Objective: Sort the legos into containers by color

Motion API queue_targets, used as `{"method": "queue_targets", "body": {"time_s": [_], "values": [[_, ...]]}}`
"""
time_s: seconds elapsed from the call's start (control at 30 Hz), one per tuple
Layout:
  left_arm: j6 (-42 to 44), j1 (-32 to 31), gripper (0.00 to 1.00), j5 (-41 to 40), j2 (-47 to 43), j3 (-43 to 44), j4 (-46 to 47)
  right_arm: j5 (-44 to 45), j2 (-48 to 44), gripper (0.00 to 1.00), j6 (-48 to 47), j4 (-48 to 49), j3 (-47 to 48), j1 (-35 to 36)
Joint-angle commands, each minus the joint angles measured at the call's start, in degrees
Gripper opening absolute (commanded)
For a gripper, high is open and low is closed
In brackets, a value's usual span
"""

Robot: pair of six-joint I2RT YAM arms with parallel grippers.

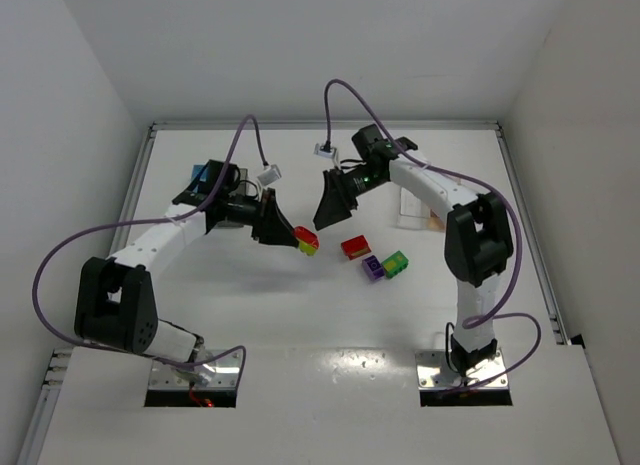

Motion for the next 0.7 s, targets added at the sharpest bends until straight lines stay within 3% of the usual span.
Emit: {"method": "queue_targets", "body": {"time_s": [0.0, 0.27, 0.4, 0.53, 0.67], "values": [[2.42, -0.63, 0.14, 3.07, 0.95, 2.97, -0.19, -1.64, -3.89, 0.67, -2.1, 1.11, -0.3, 1.64], [4.89, -0.63, 0.14, 3.69, 3.14, 4.9, -2.57, -1.11, -3.89, 0.65, -2.1, 1.64, -2.15, 5.59], [5.41, -0.63, 0.14, 3.69, 3.14, 5.43, -3.19, -1.11, -3.36, 0.59, -2.1, 1.64, -2.15, 6.12], [5.94, -1.16, 0.14, 3.69, 3.14, 5.43, -3.19, -1.11, -2.83, 0.34, -2.1, 1.64, -1.09, 6.12], [6.47, -1.16, 0.14, 3.69, 3.14, 4.81, -3.72, -0.58, -2.83, 0.16, -2.1, 1.64, -1.09, 6.12]]}}
